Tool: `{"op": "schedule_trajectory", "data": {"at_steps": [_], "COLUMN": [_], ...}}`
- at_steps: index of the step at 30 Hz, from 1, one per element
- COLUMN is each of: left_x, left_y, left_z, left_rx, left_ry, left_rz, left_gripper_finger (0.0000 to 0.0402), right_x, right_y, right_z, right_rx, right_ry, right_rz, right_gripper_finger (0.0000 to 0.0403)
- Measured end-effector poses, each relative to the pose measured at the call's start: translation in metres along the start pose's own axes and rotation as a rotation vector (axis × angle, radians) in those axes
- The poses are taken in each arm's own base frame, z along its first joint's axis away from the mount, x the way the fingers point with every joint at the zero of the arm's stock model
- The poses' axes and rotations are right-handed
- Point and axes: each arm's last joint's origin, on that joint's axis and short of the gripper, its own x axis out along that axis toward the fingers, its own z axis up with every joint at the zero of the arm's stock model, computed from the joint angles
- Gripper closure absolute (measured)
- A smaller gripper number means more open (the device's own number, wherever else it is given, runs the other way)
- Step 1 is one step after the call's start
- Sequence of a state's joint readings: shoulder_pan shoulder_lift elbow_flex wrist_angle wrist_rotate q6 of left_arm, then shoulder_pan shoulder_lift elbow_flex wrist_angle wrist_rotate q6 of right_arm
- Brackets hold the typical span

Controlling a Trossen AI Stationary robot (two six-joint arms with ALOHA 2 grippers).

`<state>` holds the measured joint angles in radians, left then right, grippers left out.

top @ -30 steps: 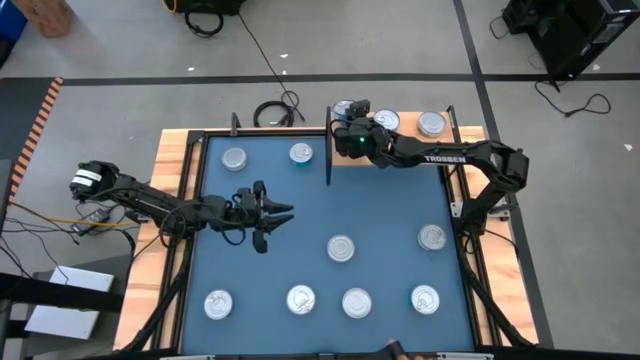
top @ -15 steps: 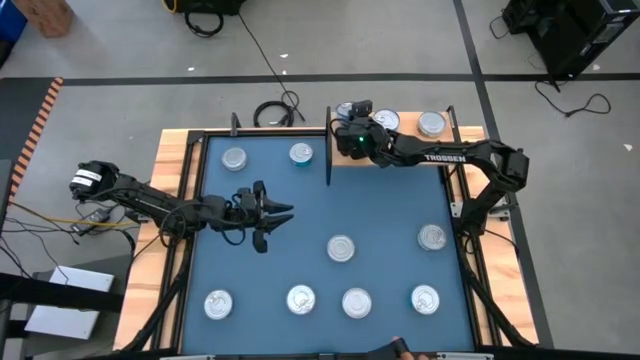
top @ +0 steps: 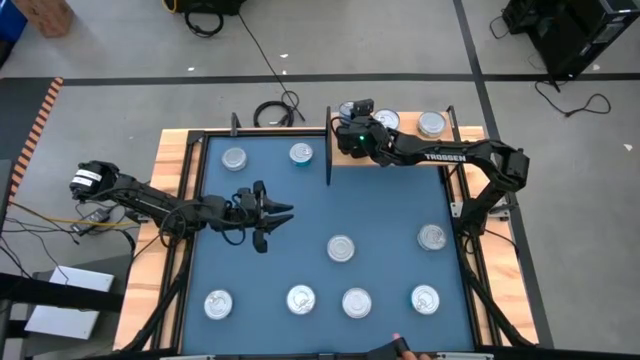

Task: Stack canned seafood by type on shelf
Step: Stack the top left blue tuna can on top of the blue tuna can on the shelf

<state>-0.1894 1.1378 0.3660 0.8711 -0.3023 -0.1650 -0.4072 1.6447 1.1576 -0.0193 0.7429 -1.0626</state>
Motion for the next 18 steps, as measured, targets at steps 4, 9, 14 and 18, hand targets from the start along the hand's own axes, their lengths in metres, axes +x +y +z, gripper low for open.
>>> {"op": "schedule_trajectory", "data": {"at_steps": [4, 9, 14, 18], "left_x": [0.0000, 0.0000, 0.0000, 0.0000], "left_y": [0.0000, 0.0000, 0.0000, -0.0001], "left_z": [0.0000, 0.0000, 0.0001, 0.0005], "left_rx": [0.000, 0.000, -0.001, -0.002], "left_ry": [0.000, 0.000, -0.001, -0.005], "left_rz": [0.000, 0.000, 0.000, -0.001], "left_gripper_finger": [0.0291, 0.0291, 0.0291, 0.0291], "right_x": [-0.0002, -0.0002, -0.0008, -0.0030], "right_y": [-0.0002, -0.0002, 0.0002, -0.0048], "right_z": [-0.0004, -0.0012, -0.0021, -0.0009], "right_rx": [-0.003, -0.006, 0.007, 0.049], "right_ry": [0.018, 0.042, 0.057, 0.056], "right_rz": [-0.010, -0.020, 0.002, 0.043], "right_gripper_finger": [0.0175, 0.0149, 0.0135, 0.0134]}}
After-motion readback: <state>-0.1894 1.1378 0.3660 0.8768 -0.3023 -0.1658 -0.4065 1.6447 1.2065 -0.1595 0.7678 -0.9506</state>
